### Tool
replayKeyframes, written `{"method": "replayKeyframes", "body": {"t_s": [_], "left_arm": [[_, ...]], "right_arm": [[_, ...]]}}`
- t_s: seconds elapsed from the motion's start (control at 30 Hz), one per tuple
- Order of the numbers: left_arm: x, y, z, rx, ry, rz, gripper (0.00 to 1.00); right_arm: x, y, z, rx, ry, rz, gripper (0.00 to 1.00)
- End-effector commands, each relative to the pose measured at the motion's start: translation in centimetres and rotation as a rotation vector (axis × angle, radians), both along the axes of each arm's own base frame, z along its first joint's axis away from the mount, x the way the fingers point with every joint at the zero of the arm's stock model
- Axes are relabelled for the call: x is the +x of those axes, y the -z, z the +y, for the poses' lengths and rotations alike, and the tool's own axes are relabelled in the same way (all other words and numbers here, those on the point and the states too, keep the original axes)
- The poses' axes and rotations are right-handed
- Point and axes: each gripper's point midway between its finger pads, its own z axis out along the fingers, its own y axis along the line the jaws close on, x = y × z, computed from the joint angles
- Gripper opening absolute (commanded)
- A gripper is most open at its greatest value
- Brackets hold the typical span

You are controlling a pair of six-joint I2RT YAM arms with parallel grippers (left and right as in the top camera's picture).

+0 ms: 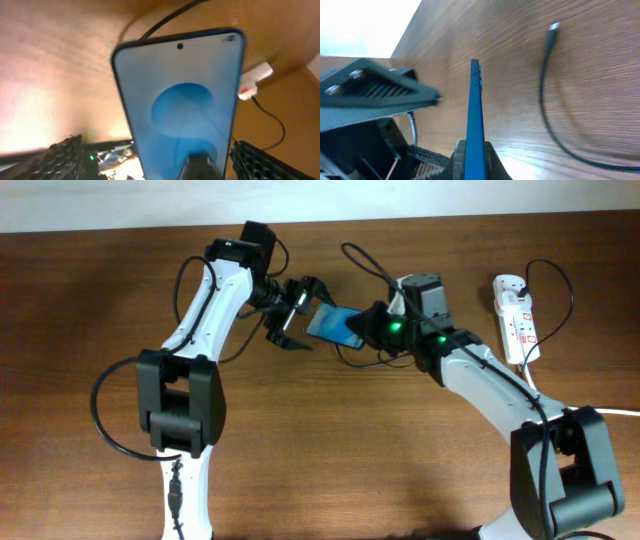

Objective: Plug charger to phone and switch on socket
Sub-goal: 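Open the left gripper and lift the phone upright with the right gripper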

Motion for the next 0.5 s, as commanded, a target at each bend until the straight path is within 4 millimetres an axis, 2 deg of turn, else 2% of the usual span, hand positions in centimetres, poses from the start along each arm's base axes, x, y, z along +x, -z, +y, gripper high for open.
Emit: {"method": "replayKeyframes", "body": {"t_s": [0.0,0.1,0.17,0.27,0.37,0.47], "left_arm": [[1.0,-0.9,-0.2,-0.039,0.059,-0.109,0.99],[1.7,-1.2,-0.4,-0.065,0.066,-0.15,0.99],[2.4,-2.5,-1.4,-0.158,0.129,-0.257,1.0],[3.4,-6.1,-3.3,-0.38,0.237,-0.455,1.0],[4.2,-9.2,-4.0,-0.541,0.285,-0.583,1.0],[4.3,-12.0,-4.4,-0.679,0.354,-0.707,0.96]], "right_arm": [[0.6,-0.6,-0.6,0.007,0.015,-0.008,0.04],[1.0,-0.7,-1.5,0.016,0.032,-0.01,0.04],[1.3,-1.2,-2.1,0.045,0.029,-0.019,0.04],[1.8,-2.6,-3.2,0.095,0.021,-0.05,0.04],[2.4,-4.7,-5.0,0.117,0.041,-0.103,0.04],[2.8,-8.1,-7.5,0.111,0.081,-0.208,0.04]]}}
